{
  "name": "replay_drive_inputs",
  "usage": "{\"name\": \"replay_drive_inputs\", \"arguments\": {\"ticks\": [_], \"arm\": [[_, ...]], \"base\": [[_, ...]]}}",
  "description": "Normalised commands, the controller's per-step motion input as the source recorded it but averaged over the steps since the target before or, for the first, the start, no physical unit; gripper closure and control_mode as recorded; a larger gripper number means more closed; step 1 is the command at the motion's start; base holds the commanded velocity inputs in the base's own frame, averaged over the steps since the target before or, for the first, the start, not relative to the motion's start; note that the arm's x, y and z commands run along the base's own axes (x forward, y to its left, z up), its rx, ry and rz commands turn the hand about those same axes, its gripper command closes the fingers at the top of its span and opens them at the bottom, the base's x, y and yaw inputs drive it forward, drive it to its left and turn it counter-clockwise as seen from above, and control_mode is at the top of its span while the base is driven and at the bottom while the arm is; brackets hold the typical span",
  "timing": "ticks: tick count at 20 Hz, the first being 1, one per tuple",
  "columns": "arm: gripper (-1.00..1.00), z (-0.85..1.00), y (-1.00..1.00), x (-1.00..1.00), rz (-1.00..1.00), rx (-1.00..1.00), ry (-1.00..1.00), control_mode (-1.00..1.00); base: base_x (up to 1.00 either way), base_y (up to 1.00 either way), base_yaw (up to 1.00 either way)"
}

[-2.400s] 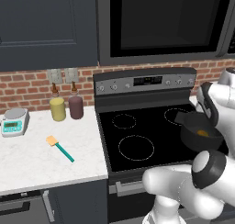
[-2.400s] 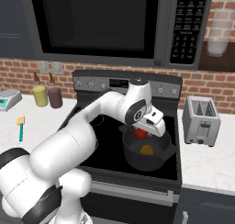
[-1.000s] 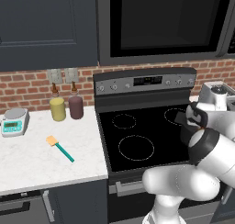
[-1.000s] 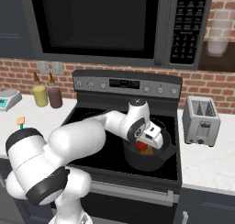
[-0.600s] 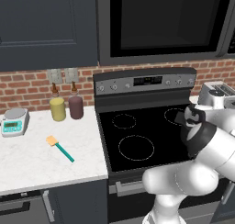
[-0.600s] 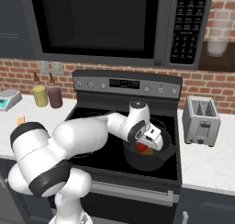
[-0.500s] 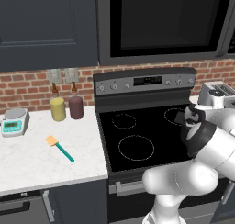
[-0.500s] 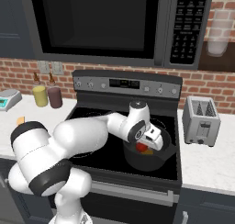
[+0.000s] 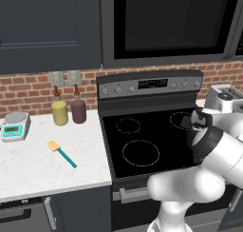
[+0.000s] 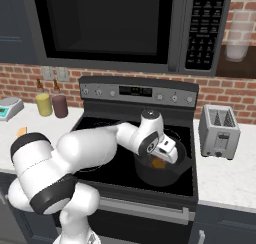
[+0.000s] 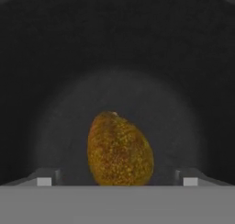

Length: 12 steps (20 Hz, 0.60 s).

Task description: Put the bell pepper and avocado in the pot. Retrieve the spatula and lightly stir the vegetables in the pot.

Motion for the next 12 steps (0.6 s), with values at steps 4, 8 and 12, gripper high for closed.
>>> {"name": "replay_drive_inputs", "arguments": {"ticks": [4,8,12], "arm": [[-1.0,0.62,0.0,-0.43,0.0,0.01,-0.28,-1.0],[-1.0,0.99,0.07,-0.71,0.0,0.01,-0.31,-1.0],[-1.0,0.99,0.39,-0.82,0.0,0.0,-0.19,-1.0]], "base": [[0.0,0.0,0.0],[0.0,0.0,0.0],[0.0,0.0,0.0]]}}
